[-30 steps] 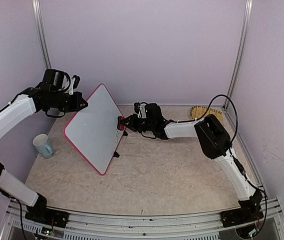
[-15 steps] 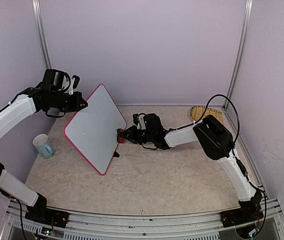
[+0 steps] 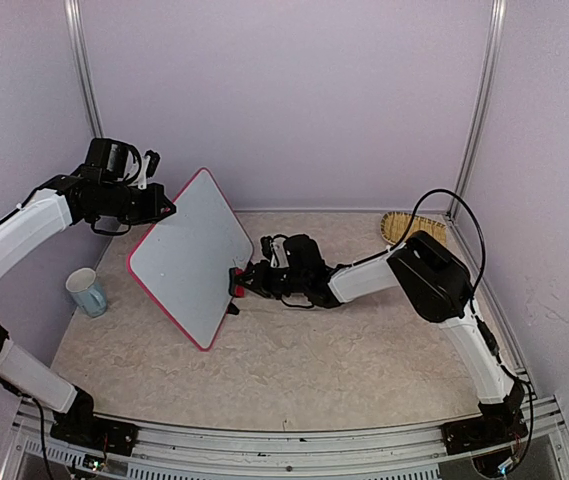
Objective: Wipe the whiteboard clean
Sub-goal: Erase the whiteboard at the center of the board.
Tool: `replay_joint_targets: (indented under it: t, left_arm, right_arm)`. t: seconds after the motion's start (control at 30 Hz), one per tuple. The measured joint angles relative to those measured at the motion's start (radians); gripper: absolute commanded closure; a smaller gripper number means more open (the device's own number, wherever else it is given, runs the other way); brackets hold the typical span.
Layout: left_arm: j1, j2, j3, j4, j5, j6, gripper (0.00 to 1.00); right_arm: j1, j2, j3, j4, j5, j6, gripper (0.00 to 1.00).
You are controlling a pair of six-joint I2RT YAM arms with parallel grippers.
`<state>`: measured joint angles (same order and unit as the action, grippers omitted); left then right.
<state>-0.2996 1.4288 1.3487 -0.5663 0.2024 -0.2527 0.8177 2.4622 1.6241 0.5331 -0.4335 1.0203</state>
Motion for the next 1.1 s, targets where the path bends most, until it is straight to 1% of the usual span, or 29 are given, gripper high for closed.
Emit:
replay_joint_targets:
  t: [0.3,0.43,0.77,0.93,1.1]
  left_arm:
    - [0.0,-0.001,0.0,0.0,-0.002,0.0,1.0]
    - [0.0,-0.003,-0.002,0.003,-0.003,0.0,1.0]
    - [-0.002,-0.003,-0.006,0.015,0.018,0.022,1.0]
    - [-0.002,-0.003,-0.007,0.015,0.006,0.014,1.0]
    - [-0.002,-0.003,-0.007,0.015,0.007,0.015,1.0]
  right_arm:
    - [0.003,-0.005,0.021,-0.038,0.0,-0.005,0.92]
    - [-0.003,-0.005,0.069,-0.081,0.0,-0.011,0.92]
    - [-0.039,0.014,0.216,-0.087,0.004,-0.032,0.91]
    - [-0.052,0.047,0.254,-0.092,0.005,-0.035,0.91]
    - [-0.062,0.061,0.252,-0.104,0.026,-0.032,0.92]
